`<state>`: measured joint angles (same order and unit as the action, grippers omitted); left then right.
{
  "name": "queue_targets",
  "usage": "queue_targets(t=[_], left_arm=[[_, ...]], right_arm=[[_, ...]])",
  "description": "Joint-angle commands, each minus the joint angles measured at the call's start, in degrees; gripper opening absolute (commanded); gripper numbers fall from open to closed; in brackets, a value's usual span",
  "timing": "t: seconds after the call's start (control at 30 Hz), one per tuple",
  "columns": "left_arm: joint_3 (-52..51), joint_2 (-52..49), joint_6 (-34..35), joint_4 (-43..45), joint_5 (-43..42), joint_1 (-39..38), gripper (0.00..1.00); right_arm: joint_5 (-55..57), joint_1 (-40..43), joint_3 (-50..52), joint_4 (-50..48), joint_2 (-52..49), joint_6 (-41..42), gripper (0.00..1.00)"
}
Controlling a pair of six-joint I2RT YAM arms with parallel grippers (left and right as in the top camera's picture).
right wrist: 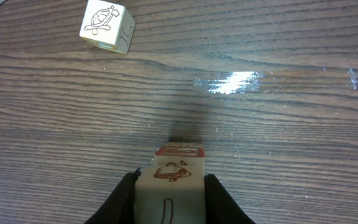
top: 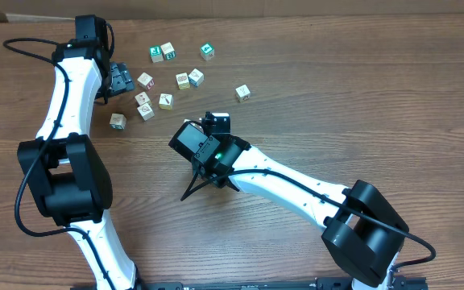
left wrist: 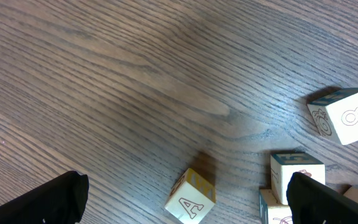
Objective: Form a tower
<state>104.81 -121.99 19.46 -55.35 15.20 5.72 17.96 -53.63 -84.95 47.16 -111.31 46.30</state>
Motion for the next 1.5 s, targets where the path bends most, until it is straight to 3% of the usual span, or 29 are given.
queue_targets(t=[0.0,0.23,0.57,0.93,1.2,1.47], left_arm=[[0.3,-0.5,-0.6,-0.1,-0.2,-0.2,1.0],[0.3,-0.5,-0.6,-0.1,-0.2,-0.2,0.99],[0.3,-0.5,-0.6,-0.1,-0.2,-0.2,1.0],[0.3,-0.5,-0.6,-0.1,-0.2,-0.2,0.99],[0.3,-0.5,-0.6,-0.1,-0.2,-0.2,1.0],[0.3,-0.5,-0.6,-0.1,-0.2,-0.2,1.0]], right_arm=[[0.0,0.1,0.3,-0.4,0.0,0.2,0.19],[0.0,0.1,0.3,-0.4,0.0,0.2,0.19],[0.0,0.1,0.4,-0.4,0.0,0.2,0.31],[0.1,0.1,0.4,-0.4,0.0,0.1,0.37],[1.7,0.1,0.3,-0.4,0.0,0.2,0.27],[1.9,0.1,0.3,-1.2,0.0,0.2,0.27]])
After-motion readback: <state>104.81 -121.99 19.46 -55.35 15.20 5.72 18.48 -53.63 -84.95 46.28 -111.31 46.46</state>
